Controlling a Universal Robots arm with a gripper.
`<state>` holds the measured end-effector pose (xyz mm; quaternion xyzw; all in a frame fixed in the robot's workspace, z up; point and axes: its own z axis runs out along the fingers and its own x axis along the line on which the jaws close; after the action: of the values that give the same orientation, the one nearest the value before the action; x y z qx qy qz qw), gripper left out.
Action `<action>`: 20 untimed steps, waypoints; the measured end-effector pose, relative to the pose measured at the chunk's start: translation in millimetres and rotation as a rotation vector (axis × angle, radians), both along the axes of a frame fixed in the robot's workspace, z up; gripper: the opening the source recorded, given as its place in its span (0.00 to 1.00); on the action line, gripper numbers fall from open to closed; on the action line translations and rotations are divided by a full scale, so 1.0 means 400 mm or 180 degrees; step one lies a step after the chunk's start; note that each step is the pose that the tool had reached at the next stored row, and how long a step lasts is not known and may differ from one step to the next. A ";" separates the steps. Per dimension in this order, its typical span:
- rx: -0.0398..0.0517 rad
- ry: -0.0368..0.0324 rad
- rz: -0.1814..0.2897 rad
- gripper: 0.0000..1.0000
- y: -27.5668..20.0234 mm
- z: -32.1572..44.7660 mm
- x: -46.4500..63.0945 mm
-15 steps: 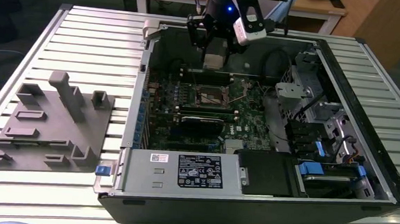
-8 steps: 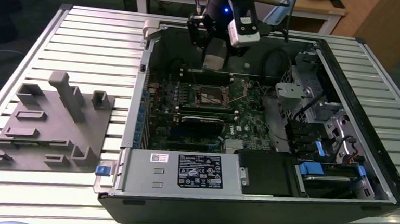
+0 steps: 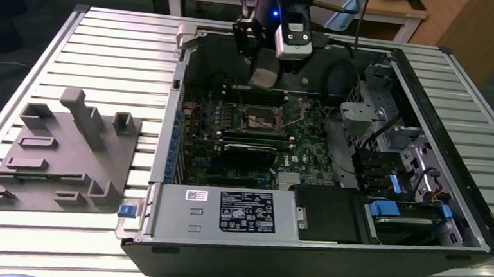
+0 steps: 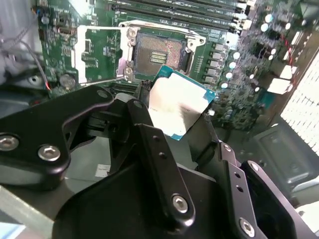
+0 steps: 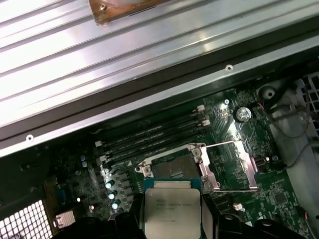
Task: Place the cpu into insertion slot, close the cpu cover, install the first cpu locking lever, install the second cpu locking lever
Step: 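Place the cpu into insertion slot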
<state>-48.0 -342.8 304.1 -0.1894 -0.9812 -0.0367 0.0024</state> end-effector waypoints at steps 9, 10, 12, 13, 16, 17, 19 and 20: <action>0.0000 0.0000 -0.0119 0.54 0.000 -0.001 0.000; 0.0000 0.0000 -0.0170 0.54 0.000 -0.001 0.000; 0.0000 0.0000 -0.0290 0.54 0.000 -0.001 0.000; 0.0000 0.0000 -0.0347 0.54 0.000 -0.001 0.000; 0.0000 0.0000 -0.0519 0.54 0.000 -0.002 0.000; 0.0000 0.0000 -0.0576 0.54 0.000 -0.002 0.000; 0.0000 0.0000 -0.0696 0.54 0.000 -0.003 0.000; 0.0000 0.0000 -0.0752 0.54 0.000 -0.003 0.000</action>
<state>-48.0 -342.8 302.9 -0.3038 -0.9520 -0.0368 -0.0019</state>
